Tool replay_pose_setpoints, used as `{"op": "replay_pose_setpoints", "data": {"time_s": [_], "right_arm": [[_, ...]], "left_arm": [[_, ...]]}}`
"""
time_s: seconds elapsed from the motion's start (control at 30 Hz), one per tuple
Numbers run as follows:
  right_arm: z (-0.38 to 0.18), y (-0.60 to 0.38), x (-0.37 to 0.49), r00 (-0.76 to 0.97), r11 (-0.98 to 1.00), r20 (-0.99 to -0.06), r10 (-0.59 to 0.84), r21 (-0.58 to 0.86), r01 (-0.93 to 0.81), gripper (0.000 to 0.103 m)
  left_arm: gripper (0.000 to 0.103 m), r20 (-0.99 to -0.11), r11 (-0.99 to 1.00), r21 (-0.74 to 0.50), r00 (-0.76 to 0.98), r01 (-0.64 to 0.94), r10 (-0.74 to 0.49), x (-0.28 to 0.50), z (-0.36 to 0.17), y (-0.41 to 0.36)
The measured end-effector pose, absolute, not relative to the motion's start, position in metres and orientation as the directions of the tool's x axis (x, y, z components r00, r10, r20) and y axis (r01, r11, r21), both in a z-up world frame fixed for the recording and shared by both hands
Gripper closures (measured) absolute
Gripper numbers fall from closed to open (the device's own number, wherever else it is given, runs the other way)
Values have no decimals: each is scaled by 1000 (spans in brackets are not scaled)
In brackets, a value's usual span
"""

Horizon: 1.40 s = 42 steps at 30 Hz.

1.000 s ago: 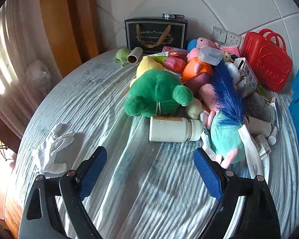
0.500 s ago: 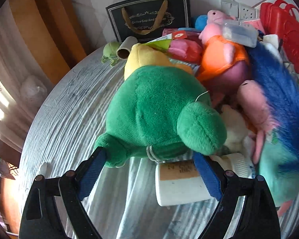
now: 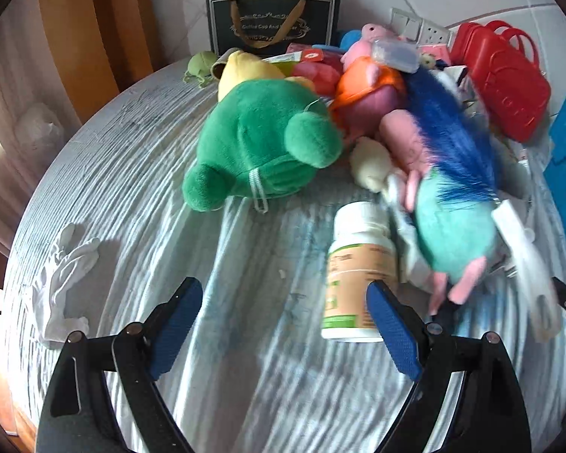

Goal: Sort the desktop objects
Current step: 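Grasp the white pill bottle with the left gripper while the right grasps the white medicine box, then lift and carry the pill bottle and medicine box over the blue crate with both grippers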

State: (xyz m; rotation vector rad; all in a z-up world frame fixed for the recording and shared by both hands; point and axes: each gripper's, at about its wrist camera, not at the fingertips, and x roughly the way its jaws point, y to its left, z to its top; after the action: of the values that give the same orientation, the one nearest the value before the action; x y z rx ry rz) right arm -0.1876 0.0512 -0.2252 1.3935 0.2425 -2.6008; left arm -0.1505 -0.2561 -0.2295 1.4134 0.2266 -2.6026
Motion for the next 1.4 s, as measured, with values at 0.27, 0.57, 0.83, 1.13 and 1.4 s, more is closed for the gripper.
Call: {"op": "replay_pose_setpoints", "data": {"time_s": [0.27, 0.57, 0.83, 1.13, 1.4], "right_arm": [[-236, 63, -197, -511, -971, -850, -129, 3, 239, 0], [-252, 64, -225, -501, -959, -846, -182, 39, 282, 36], [-278, 40, -238, -507, -932, -849, -148, -52, 359, 49], [-268, 32, -225, -550, -935, -822, -147, -66, 349, 73], [-221, 33, -184, -631, -953, -760, -158, -50, 300, 73]], "left_arm": [[41, -878, -988, 9, -471, 154, -82, -182, -267, -221], [51, -887, -983, 35, -447, 182, -114, -183, -283, -227], [51, -892, -976, 16, -438, 218, -112, -187, -293, -241], [51, -854, -975, 40, -499, 220, -147, -172, -275, -245], [53, -779, -981, 11, -613, 195, -131, -137, -222, -246]]}}
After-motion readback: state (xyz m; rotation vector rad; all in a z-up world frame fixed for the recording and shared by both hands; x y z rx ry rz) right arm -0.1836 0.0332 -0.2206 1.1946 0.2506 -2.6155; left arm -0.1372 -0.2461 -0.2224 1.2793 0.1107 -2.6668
